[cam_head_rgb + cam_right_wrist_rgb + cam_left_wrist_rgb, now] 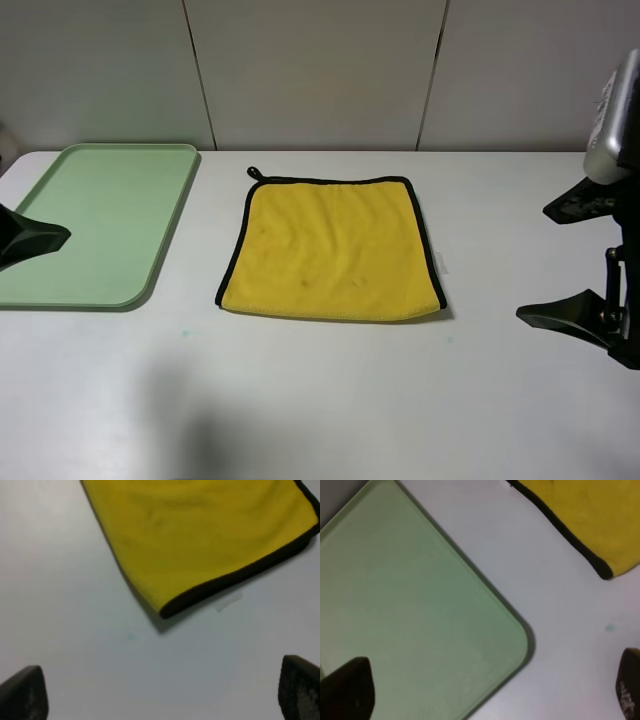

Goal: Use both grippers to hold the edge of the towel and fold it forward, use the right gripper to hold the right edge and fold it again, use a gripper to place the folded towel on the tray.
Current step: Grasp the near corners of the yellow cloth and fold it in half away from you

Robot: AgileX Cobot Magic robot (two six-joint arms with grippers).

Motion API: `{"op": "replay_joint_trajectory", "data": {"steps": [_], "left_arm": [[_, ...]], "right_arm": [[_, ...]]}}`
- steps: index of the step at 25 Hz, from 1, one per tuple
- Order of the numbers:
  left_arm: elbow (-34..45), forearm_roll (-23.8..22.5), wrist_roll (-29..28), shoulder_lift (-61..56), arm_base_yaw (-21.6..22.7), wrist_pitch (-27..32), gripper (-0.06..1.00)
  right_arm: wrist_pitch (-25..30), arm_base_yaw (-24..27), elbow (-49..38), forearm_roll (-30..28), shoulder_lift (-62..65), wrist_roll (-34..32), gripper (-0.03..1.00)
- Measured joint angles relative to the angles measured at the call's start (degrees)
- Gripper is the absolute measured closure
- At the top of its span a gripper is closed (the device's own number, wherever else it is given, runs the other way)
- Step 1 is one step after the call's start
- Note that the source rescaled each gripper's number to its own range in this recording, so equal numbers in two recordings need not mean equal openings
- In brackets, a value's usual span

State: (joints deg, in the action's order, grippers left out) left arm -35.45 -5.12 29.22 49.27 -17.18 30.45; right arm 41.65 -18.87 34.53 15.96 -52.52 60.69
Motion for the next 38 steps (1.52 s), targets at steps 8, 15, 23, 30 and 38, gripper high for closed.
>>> {"op": "replay_joint_trajectory", "data": {"steps": [8,15,23,30,38], "left_arm": [[0.0,0.0,12.49,9.12,0.0,-6.23,-0.02],[0.0,-0.07,23.17,16.79,-2.75,-10.62,-0.02],[0.0,0.01,30.02,24.48,-7.24,-17.25,-0.02],[0.0,0.01,31.26,30.5,-7.3,-21.63,-0.02],[-0.01,0.01,36.52,35.12,-8.4,-24.97,-0.02]], "right_arm": [[-7.03,0.0,0.0,-4.86,-6.53,0.72,-0.03],[-11.88,0.0,0.0,-6.35,-13.25,1.12,-0.03],[-17.31,0.0,0.0,-8.21,-20.51,1.16,-0.03],[-19.72,0.0,0.0,-8.38,-23.96,2.26,-0.03],[-21.99,0.0,0.0,-8.38,-26.97,2.63,-0.03]]}}
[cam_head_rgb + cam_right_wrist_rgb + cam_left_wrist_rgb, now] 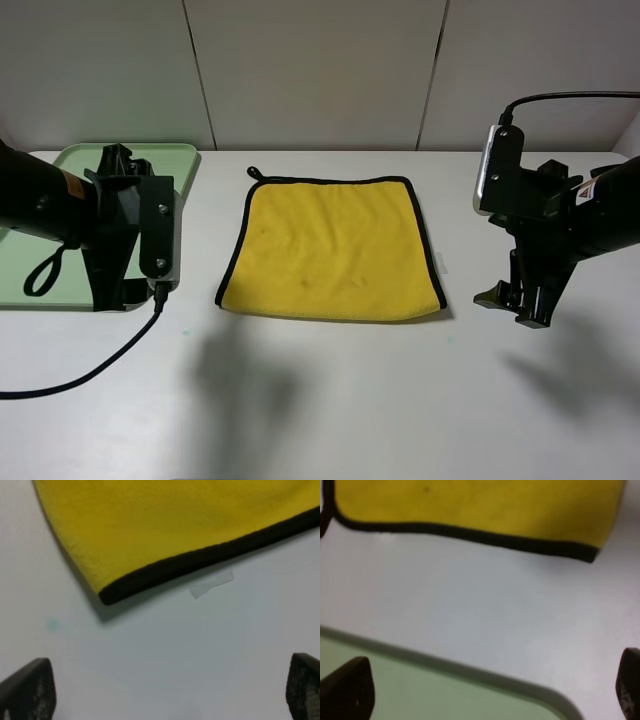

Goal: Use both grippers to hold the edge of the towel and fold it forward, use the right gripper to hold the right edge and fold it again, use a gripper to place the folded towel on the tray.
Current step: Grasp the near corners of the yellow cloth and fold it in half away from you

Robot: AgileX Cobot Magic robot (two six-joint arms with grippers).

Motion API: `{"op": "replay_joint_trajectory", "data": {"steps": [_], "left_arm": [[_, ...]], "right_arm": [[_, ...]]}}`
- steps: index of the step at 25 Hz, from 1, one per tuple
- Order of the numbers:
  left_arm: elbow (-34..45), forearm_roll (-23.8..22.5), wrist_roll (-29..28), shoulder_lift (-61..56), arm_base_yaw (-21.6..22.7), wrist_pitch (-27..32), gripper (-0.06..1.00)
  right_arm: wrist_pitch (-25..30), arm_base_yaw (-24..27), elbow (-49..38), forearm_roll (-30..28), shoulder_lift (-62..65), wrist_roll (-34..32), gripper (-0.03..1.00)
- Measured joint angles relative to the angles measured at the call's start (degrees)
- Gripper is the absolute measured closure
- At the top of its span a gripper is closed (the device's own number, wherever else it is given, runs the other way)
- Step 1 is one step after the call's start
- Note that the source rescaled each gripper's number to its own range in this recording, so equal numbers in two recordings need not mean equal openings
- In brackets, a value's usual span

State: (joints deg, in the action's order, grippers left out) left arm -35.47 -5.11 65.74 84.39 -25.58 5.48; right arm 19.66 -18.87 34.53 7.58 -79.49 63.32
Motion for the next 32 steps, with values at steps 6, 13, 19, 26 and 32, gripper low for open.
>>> {"op": "replay_joint_trajectory", "data": {"steps": [6,13,19,26,32], "left_arm": [[0.0,0.0,3.7,2.42,-4.85,-2.64,-0.02],[-0.05,0.05,3.91,8.44,-7.19,-6.18,-0.02],[-0.11,0.05,4.51,13.61,-7.19,-10.43,-0.02],[-0.18,0.05,10.25,19.13,-7.19,-16.33,-0.02],[-0.3,0.05,12.5,21.11,-7.19,-23.12,-0.01]], "right_arm": [[-0.88,0.0,0.0,0.05,-2.46,0.0,-0.03],[-1.58,0.0,0.0,0.29,-3.18,0.0,-0.03],[-1.64,0.0,0.0,0.66,-3.18,0.0,-0.03],[-1.75,0.0,0.0,0.71,-3.18,0.0,-0.03],[-1.87,0.0,0.0,1.22,-3.18,0.0,-0.03]]}}
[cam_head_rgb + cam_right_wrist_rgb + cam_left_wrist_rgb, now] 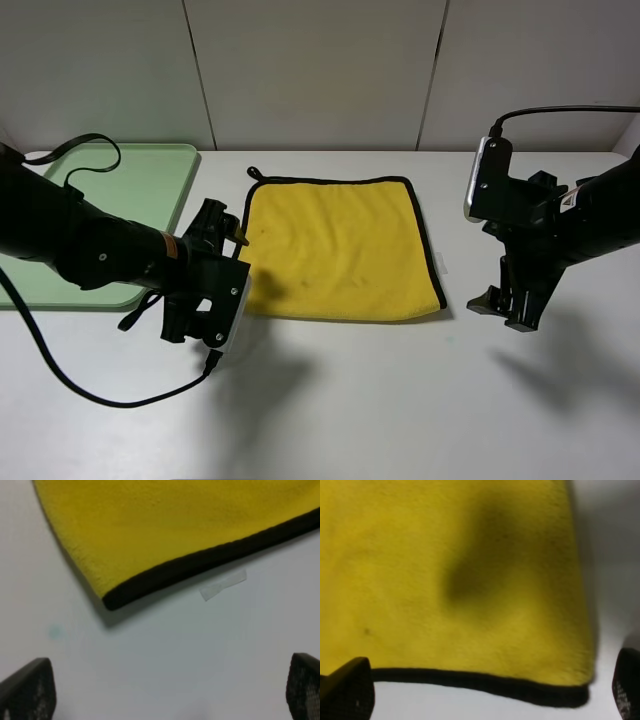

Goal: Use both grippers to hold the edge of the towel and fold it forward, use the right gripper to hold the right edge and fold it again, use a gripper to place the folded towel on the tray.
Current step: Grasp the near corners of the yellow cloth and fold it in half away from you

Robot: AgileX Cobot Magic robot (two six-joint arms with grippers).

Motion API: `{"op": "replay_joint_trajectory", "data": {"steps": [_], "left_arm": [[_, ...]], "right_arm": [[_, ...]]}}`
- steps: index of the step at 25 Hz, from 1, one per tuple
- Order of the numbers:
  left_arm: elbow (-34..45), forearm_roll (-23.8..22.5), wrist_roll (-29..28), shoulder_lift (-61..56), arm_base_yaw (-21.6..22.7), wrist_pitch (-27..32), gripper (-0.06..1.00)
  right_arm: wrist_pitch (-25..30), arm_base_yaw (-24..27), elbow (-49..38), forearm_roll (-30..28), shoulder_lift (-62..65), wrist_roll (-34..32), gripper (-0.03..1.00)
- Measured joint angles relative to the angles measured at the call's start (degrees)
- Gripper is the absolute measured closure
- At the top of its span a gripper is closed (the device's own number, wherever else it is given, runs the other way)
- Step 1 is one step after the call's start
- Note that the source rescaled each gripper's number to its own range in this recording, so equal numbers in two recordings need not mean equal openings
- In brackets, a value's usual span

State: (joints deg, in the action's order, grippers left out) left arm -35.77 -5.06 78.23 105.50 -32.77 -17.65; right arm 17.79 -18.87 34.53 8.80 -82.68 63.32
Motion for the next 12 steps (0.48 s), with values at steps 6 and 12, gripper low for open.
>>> {"op": "replay_joint_trajectory", "data": {"steps": [6,12], "left_arm": [[-0.11,0.0,2.48,0.91,0.0,-3.27,-0.01],[-0.11,0.0,2.76,1.15,0.0,-4.14,-0.01]], "right_arm": [[-1.05,0.0,0.0,0.78,0.0,0.0,-0.03],[-1.08,0.0,0.0,1.43,0.0,5.23,-0.03]]}}
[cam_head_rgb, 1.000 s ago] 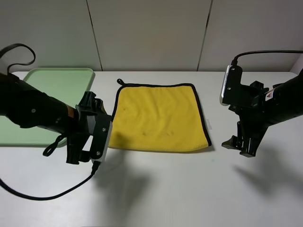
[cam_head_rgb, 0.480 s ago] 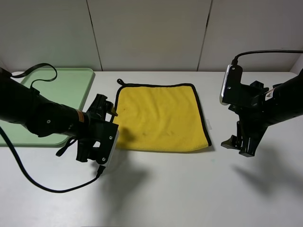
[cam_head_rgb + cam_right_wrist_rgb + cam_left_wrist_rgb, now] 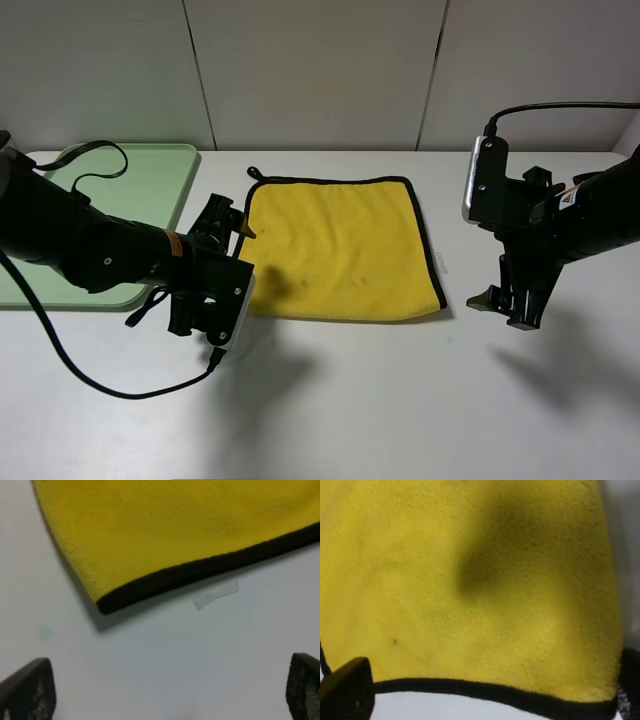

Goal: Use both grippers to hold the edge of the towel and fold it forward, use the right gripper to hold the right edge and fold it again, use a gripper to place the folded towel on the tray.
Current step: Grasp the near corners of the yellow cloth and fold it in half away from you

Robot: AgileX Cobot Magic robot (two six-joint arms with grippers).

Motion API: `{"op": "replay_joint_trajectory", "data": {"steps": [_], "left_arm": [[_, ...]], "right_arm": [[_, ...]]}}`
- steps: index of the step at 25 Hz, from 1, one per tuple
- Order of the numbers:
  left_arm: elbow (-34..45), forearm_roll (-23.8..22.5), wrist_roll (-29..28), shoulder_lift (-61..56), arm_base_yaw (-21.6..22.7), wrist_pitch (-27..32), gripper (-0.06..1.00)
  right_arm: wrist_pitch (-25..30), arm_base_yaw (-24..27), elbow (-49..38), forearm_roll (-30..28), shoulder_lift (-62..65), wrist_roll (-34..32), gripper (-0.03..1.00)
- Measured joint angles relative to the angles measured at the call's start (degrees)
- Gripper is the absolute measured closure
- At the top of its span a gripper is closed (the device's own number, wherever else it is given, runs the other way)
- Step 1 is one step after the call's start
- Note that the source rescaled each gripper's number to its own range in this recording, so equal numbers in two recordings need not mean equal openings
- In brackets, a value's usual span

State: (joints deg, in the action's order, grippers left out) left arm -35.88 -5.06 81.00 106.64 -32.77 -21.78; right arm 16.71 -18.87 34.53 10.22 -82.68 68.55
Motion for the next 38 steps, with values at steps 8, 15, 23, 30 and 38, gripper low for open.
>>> {"op": "replay_joint_trajectory", "data": {"steps": [8,15,23,30,38], "left_arm": [[0.0,0.0,0.15,0.02,0.0,-0.12,-0.01],[-0.07,0.0,0.15,0.09,0.0,-0.13,-0.01],[-0.18,0.0,0.15,0.09,0.0,-0.13,-0.01],[-0.18,0.0,0.17,0.09,0.0,-0.13,-0.01],[-0.18,0.0,0.17,0.13,0.0,-0.13,-0.01]], "right_arm": [[-2.78,0.0,0.0,3.01,0.0,1.96,-0.03],[-3.08,0.0,0.0,3.52,0.0,4.05,-0.03],[-5.92,0.0,0.02,4.77,-0.91,4.25,-0.03],[-7.85,0.0,0.02,4.9,-5.6,4.4,-0.03],[-10.41,-0.28,0.06,4.9,-9.55,4.4,-0.03]]}}
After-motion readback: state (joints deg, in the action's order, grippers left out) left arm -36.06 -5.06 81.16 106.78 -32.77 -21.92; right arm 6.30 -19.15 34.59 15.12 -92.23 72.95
